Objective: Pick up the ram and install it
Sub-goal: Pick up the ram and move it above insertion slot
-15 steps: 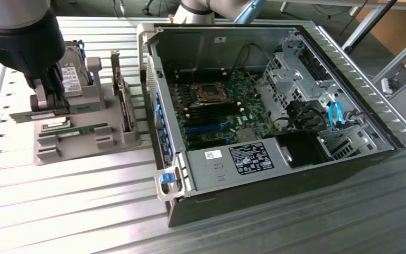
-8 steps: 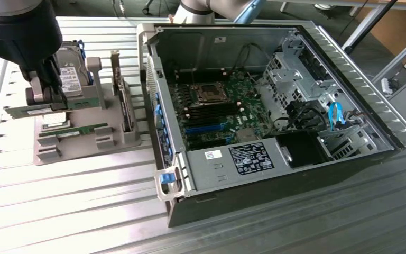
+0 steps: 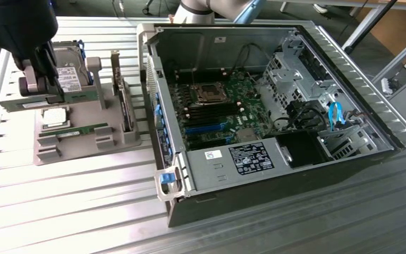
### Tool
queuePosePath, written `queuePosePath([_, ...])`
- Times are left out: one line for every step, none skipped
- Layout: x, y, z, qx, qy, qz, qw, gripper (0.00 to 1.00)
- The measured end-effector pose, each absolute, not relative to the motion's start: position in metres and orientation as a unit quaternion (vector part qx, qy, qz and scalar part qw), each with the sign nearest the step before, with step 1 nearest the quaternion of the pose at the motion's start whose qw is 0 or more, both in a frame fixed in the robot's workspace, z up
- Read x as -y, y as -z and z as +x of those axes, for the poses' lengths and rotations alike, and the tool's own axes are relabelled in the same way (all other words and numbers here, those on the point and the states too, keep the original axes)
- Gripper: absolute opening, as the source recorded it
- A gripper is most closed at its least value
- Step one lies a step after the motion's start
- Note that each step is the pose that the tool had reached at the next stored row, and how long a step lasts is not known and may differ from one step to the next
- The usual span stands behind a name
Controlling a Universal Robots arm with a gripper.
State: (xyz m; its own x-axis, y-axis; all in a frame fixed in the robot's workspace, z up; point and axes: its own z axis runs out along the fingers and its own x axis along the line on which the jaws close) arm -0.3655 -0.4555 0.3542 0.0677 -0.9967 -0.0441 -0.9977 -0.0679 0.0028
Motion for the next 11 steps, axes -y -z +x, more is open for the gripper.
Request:
queuePosePath([0.456, -0.357, -0.366, -0.683, -0.017, -0.731, 0.014, 0.12])
queuePosePath([0.456, -0.358, -0.366, -0.683, -0.017, -0.731, 0.014, 0.12])
queuePosePath([0.456, -0.361, -0.366, -0.683, -0.017, -0.731, 0.014, 0.12])
queuePosePath([0.456, -0.363, -0.366, -0.683, -0.017, -0.731, 0.014, 0.12])
queuePosePath([0.456, -0.365, -0.366, -0.683, -0.017, -0.731, 0.014, 0.12])
queuePosePath([0.456, -0.366, -0.366, -0.683, -0.017, -0.731, 0.014, 0.12])
queuePosePath([0.456, -0.369, -0.366, -0.683, -0.017, -0.731, 0.014, 0.12])
queuePosePath([0.456, -0.373, -0.366, -0.683, -0.017, -0.731, 0.014, 0.12])
queuePosePath([0.456, -0.376, -0.366, -0.683, -0.017, -0.731, 0.014, 0.12])
queuePosePath([0.456, -0.38, -0.366, -0.683, -0.017, -0.731, 0.014, 0.12])
queuePosePath([0.456, -0.383, -0.366, -0.683, -0.017, -0.731, 0.014, 0.12])
